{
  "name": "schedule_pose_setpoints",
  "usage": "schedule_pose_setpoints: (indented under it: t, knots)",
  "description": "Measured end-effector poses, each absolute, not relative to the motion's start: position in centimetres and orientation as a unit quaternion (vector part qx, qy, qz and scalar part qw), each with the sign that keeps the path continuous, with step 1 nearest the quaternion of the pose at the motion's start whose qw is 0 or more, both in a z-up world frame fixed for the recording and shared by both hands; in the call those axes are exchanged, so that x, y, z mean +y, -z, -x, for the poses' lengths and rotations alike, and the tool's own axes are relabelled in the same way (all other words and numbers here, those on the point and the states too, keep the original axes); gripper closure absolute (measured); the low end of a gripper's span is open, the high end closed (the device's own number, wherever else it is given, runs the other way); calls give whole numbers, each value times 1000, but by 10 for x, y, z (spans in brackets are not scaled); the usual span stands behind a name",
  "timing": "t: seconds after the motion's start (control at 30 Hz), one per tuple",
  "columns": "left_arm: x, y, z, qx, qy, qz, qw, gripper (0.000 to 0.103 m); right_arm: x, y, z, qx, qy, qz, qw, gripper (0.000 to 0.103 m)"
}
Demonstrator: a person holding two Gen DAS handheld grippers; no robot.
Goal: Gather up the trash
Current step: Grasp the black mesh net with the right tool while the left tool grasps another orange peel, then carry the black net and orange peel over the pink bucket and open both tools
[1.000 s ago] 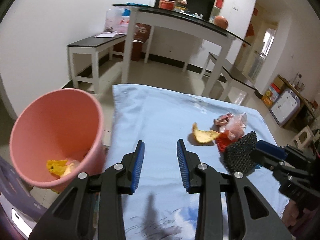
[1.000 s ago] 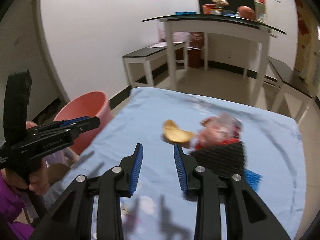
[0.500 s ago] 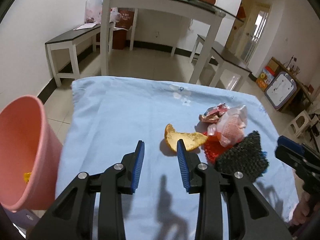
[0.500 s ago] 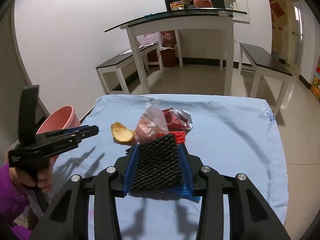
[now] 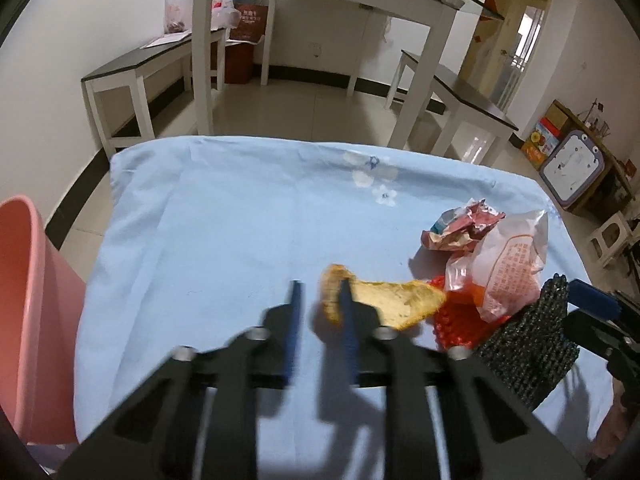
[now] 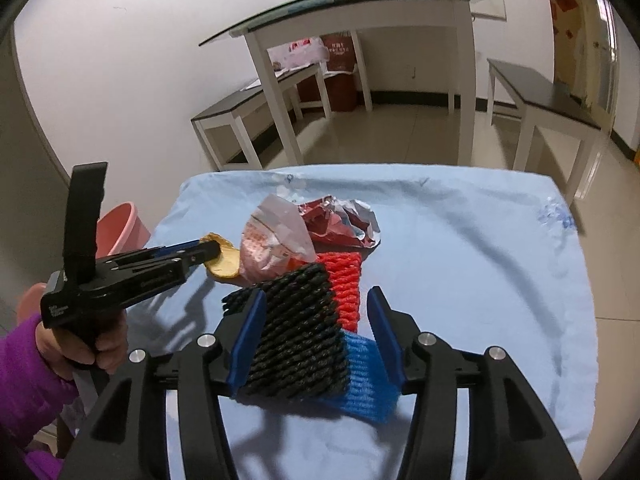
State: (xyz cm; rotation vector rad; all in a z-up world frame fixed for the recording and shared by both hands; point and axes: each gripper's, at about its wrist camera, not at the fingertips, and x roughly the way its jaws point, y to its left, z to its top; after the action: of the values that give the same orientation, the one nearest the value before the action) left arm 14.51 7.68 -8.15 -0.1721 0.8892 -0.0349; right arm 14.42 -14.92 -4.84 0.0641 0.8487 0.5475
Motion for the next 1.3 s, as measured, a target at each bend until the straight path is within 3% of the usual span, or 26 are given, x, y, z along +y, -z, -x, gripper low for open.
schedule_pose_setpoints:
  t: [0.13,0.3,0.83,1.3]
  knots:
    - [81,81,-146,427,19,94,899,98,-142,58,-149,421,-273,-30,864,52]
    - [84,71,-138,413,18,101,905,100,-137,59,-145,422,-279,-26,862,88]
    - [111,23,-75,355,2,133,925,100,-121,15,-93,372,-310,-9,875,93]
    - [165,-20,-10,291,-93,137,942,100,-38,-35,-77,323,-358,18,876,93]
